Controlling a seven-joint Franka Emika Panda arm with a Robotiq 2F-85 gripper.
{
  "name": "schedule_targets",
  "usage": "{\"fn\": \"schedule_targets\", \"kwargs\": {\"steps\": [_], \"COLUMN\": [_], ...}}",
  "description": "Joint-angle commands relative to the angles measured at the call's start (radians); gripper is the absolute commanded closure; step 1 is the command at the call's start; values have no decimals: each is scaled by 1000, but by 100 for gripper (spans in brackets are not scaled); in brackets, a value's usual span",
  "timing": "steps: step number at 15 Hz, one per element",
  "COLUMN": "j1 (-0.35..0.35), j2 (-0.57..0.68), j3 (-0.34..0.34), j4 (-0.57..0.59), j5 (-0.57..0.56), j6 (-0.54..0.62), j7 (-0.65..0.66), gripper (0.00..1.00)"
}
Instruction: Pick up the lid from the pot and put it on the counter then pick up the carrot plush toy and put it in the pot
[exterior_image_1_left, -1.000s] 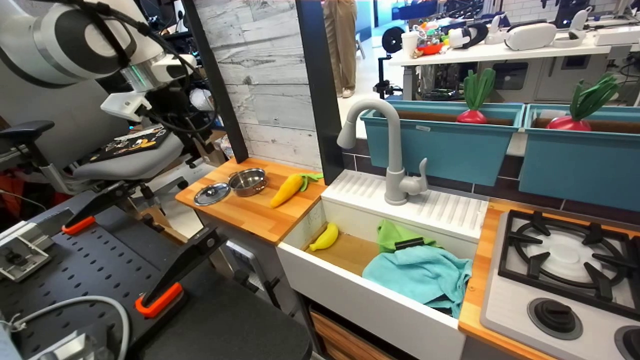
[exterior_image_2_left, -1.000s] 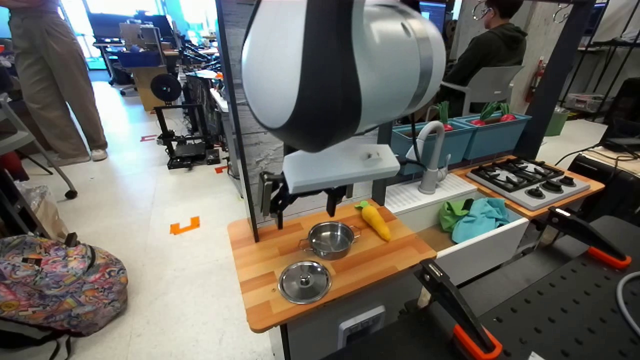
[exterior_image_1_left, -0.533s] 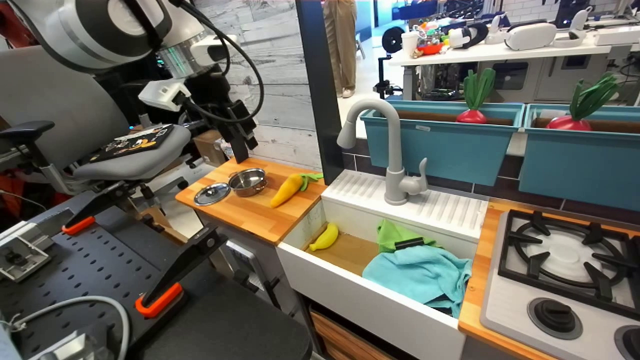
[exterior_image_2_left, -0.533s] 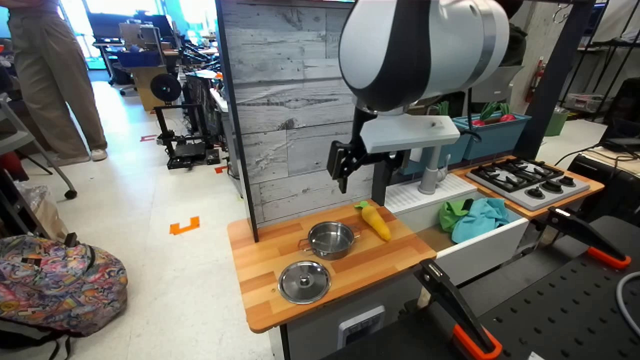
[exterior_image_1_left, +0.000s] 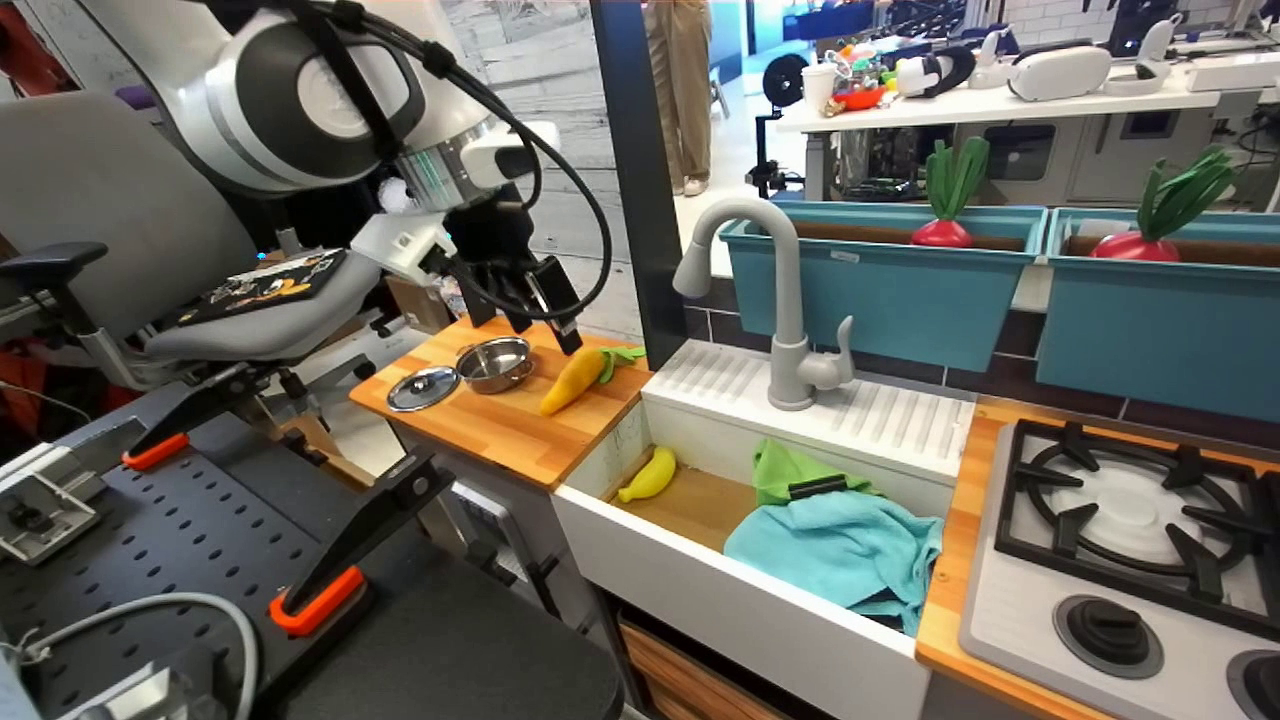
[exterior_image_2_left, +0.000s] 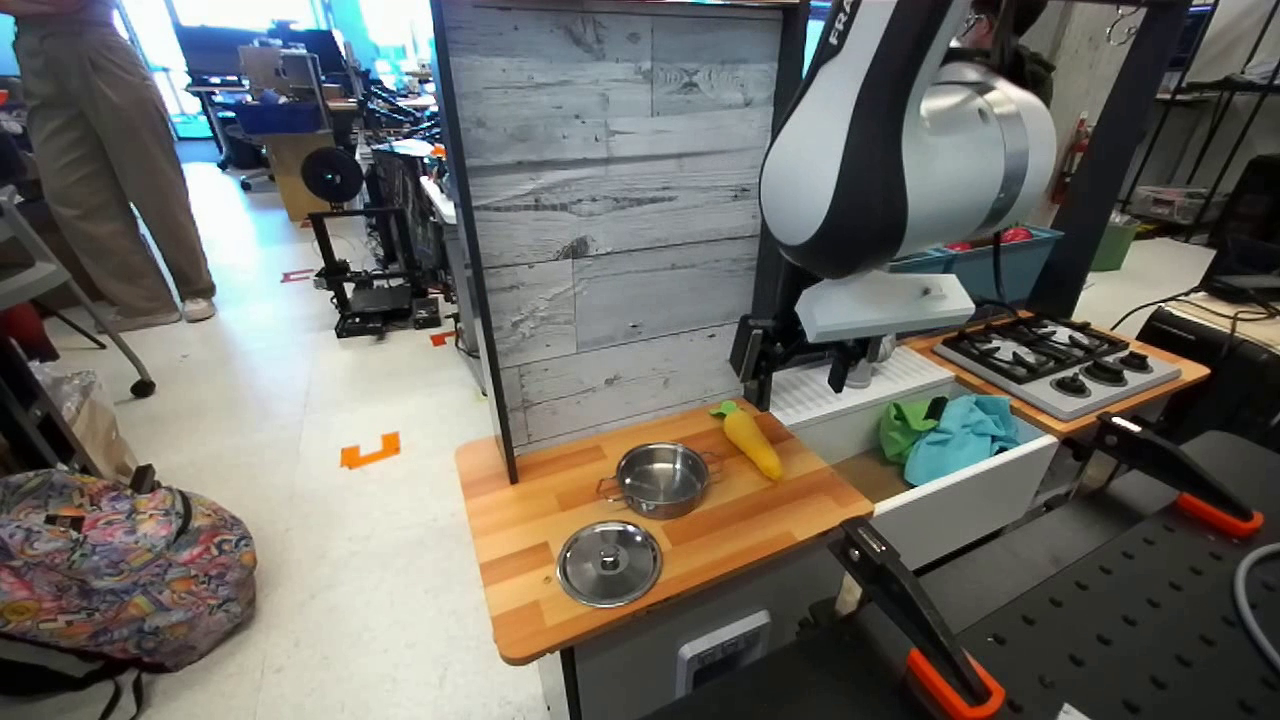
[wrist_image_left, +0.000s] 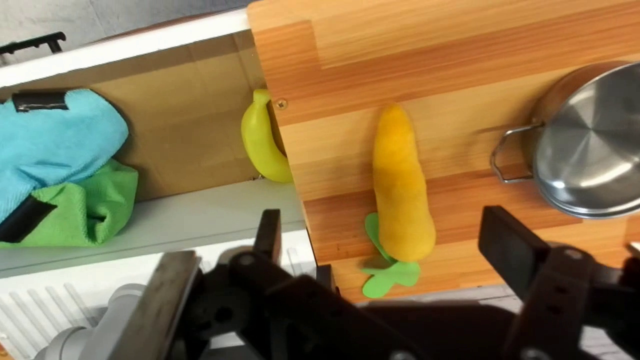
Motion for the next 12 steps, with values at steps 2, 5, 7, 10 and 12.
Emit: {"fn": "schedule_targets", "kwargs": {"steps": [2, 5, 7, 10, 12], "j1": [-38, -43, -38, -31, -25], "j2": [118, 177, 212, 254, 261], "j3": [28, 35, 34, 36, 45], "j4": [98, 158, 198, 248, 251], "j5": [6, 11, 13, 13, 11], "j6": [44, 36, 33, 36, 57], "j7": [-5, -2, 3, 6, 2], "gripper": [0, 0, 0, 15, 37]}}
